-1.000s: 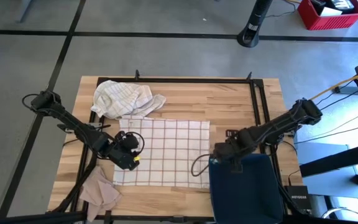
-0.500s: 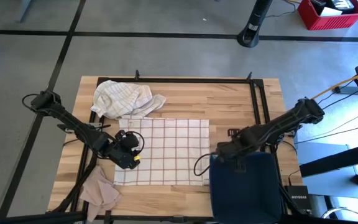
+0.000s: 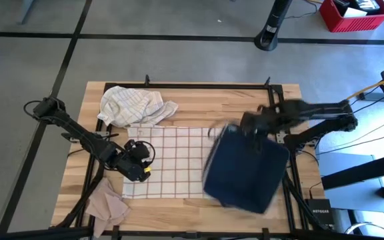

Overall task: Fold towel
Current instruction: Move the blue bin to the top right of the table

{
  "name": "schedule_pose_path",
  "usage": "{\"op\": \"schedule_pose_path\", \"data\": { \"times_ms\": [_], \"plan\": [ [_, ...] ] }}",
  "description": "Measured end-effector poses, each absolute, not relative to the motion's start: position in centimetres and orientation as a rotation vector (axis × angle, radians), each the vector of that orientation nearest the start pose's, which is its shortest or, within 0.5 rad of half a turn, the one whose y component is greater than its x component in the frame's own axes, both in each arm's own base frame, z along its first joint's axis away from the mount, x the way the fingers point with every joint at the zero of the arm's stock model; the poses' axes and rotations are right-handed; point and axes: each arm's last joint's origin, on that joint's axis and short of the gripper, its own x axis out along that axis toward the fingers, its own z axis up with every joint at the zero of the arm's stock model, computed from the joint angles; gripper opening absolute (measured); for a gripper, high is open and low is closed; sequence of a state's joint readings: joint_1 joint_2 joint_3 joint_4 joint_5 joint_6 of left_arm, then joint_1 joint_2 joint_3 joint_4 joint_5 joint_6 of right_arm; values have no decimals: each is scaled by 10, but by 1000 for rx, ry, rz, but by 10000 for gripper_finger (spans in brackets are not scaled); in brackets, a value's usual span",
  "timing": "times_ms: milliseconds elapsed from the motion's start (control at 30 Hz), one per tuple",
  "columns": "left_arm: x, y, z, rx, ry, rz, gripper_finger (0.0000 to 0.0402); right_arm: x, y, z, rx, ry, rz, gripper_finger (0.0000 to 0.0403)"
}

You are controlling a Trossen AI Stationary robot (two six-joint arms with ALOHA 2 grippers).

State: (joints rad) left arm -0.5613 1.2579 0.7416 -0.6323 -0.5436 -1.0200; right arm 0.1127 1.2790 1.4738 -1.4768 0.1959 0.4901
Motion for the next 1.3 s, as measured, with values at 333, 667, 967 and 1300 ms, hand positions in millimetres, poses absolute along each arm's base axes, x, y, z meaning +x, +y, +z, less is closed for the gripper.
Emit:
{"op": "schedule_pose_path", "data": {
  "times_ms": [333,667,967,1300],
  "plan": [
    [194,-104,202,-337,850,457,136,182,-79,385,390,919,-932,4],
    [194,-104,202,-339,849,456,136,146,-146,339,610,1006,-1201,3],
    [196,-106,203,-338,830,431,136,123,-168,311,705,1018,-1356,8],
    [197,-106,204,-342,824,426,136,125,-171,303,687,1011,-1354,68]
  ]
}}
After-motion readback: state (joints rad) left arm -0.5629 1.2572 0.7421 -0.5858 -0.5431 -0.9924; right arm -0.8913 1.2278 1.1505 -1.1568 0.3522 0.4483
